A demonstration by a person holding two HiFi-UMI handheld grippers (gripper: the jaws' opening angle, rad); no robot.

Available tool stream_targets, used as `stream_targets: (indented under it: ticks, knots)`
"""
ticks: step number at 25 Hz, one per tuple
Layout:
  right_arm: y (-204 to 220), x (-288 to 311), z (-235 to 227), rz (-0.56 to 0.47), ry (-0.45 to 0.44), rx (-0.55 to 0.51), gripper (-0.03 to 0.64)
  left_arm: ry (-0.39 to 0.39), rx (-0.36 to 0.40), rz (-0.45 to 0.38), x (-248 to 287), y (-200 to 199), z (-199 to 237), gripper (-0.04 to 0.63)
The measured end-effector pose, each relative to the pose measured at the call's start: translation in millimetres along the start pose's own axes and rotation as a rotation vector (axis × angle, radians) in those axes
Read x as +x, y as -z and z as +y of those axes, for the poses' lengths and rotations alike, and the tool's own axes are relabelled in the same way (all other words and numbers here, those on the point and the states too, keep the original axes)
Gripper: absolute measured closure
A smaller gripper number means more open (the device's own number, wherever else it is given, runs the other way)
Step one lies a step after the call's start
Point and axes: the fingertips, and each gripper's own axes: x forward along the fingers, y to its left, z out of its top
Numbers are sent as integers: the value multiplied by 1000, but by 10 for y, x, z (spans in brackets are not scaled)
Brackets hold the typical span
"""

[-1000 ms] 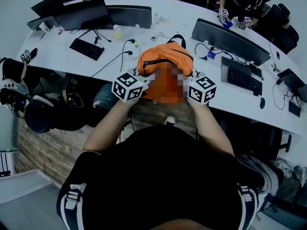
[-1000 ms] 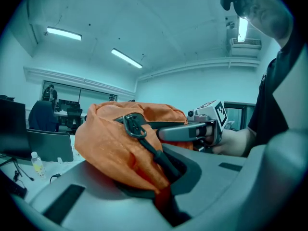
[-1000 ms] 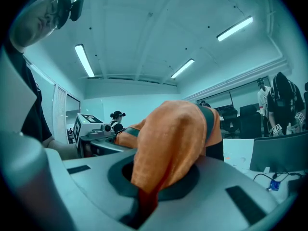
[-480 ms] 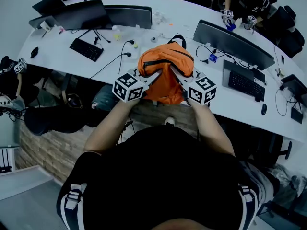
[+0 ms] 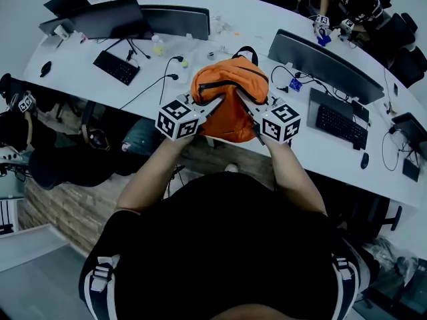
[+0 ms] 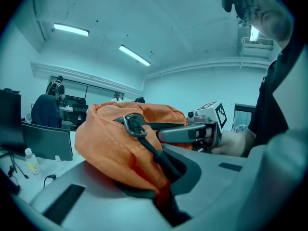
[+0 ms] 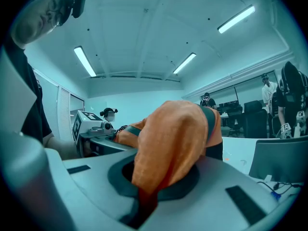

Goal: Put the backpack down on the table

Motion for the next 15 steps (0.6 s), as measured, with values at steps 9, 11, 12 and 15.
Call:
stream_targets:
  ticks: [9, 11, 12, 15]
  knots:
    - [-79, 73, -365, -2, -46, 11, 586, -40, -5, 4, 296, -104, 213, 565]
    - [-84, 99, -453, 2, -59, 15, 586, -49, -7, 5, 367, -116, 272, 565]
    - [-85, 112, -497, 4, -65, 16, 586, -55, -9, 5, 404, -119, 301, 565]
    - [-95, 147, -628, 8, -81, 15, 586, -70, -15, 5, 513, -141, 390, 565]
